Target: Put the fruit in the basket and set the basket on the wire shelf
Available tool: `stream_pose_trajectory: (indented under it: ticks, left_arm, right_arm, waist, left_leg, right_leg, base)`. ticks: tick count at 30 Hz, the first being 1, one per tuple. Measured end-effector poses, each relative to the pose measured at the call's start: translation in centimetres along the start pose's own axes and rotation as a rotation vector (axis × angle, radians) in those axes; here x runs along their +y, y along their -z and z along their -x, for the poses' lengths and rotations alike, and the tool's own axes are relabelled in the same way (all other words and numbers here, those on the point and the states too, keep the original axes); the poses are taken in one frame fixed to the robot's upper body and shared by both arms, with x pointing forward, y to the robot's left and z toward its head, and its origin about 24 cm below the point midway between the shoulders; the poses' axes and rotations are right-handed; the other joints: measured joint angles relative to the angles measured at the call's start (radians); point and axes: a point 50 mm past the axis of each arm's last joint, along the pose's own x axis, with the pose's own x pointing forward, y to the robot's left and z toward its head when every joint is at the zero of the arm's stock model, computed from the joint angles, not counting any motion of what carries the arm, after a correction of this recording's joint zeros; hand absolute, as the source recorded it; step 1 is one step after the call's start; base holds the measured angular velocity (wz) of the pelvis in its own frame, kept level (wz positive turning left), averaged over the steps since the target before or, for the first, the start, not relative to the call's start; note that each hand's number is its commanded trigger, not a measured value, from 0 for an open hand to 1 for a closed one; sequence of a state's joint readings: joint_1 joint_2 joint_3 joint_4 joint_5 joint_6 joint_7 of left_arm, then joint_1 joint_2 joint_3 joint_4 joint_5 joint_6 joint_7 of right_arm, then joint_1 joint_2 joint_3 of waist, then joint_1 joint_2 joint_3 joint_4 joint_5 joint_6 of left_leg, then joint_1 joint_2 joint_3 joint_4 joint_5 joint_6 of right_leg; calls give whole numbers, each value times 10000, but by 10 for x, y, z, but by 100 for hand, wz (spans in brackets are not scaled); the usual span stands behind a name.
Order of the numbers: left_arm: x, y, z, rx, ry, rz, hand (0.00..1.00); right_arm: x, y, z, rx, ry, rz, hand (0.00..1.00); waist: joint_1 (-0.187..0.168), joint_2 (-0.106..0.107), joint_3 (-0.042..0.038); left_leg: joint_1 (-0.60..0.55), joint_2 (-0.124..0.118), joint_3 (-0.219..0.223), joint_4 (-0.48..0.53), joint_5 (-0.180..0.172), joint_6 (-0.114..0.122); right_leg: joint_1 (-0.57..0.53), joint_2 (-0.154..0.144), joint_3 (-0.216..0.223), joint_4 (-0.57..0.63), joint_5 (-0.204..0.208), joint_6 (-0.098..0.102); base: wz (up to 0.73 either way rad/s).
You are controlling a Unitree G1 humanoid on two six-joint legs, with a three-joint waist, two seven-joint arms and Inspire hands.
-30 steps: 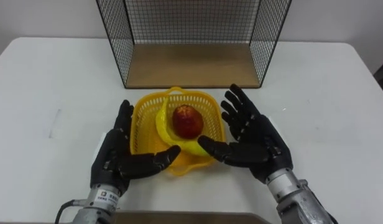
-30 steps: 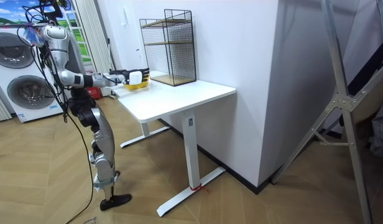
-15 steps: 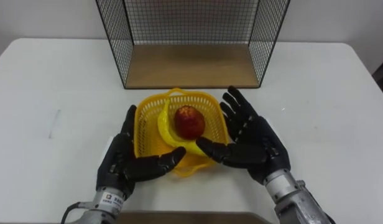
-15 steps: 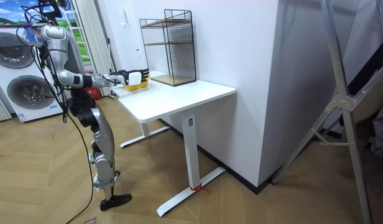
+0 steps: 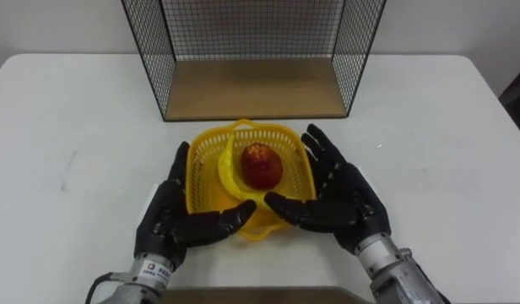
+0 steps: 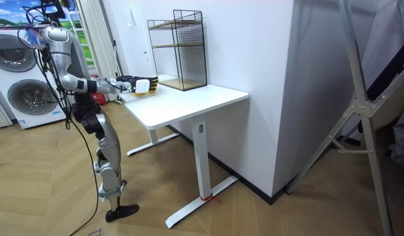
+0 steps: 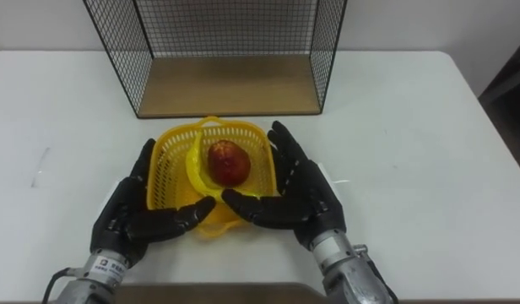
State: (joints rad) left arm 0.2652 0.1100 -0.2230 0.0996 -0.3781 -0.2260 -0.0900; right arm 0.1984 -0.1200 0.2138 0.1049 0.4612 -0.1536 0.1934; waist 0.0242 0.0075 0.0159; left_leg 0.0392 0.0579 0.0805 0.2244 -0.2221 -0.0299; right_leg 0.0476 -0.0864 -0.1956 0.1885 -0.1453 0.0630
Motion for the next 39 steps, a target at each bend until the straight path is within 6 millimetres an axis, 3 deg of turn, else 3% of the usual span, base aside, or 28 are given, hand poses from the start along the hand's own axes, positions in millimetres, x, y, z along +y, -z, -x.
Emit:
stream_pose_trajectory:
  ticks: [8,17,39]
  left_arm:
    - [-4,2,0,77,87,70,0]
    - [-8,3,-1,169,130,97,0]
    - [-16,-9,-17,-284,187,57,0]
  right_arm:
    - [-3,9,2,351,263,10,0]
    - [4,13,1,544,58,535,0]
    - [12,-3,-16,-175,309,938,0]
  waist:
    - [-232,-1,-5]
    - [-292,-116,-91]
    - [-274,-119,-44]
  left_leg:
    - [57,4,51,-27,0,0]
    - [62,15,105,-16,0,0]
    - [-237,41,383,89,2,6]
  right_leg:
    - [10,2,32,2,0,0]
    - [3,20,100,3,9,-10]
    - [-555,31,433,327,20,-19]
  base:
    - [-2]
    - [-1]
    - [-4]
